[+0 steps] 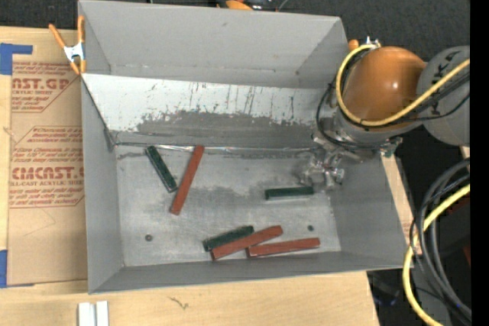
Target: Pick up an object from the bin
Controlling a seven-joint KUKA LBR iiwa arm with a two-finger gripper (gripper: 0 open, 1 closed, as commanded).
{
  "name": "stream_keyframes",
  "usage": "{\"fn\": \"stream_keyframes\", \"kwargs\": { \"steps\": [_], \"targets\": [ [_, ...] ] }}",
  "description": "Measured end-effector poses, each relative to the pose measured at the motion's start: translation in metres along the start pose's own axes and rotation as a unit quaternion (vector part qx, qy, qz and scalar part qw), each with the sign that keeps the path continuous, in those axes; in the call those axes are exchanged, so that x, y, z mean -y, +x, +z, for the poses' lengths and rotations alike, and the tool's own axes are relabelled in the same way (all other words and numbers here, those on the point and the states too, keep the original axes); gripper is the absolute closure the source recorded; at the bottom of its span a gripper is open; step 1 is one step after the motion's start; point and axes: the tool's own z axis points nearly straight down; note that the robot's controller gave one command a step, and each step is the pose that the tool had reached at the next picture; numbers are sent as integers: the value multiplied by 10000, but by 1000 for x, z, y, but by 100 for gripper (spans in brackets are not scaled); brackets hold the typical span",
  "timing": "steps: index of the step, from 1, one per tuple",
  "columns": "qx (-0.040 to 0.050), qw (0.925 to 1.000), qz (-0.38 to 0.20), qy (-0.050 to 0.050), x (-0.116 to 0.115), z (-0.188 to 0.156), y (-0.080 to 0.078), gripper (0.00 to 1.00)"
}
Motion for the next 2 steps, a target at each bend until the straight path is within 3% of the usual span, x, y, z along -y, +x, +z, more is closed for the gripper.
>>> {"fn": "stream_keyframes", "kwargs": {
  "steps": [1,2],
  "targets": [
    [20,10000,4,-4,-1,0,-2,0],
    [-1,9994,-352,-20,-45,6,-40,0]
  ]
}}
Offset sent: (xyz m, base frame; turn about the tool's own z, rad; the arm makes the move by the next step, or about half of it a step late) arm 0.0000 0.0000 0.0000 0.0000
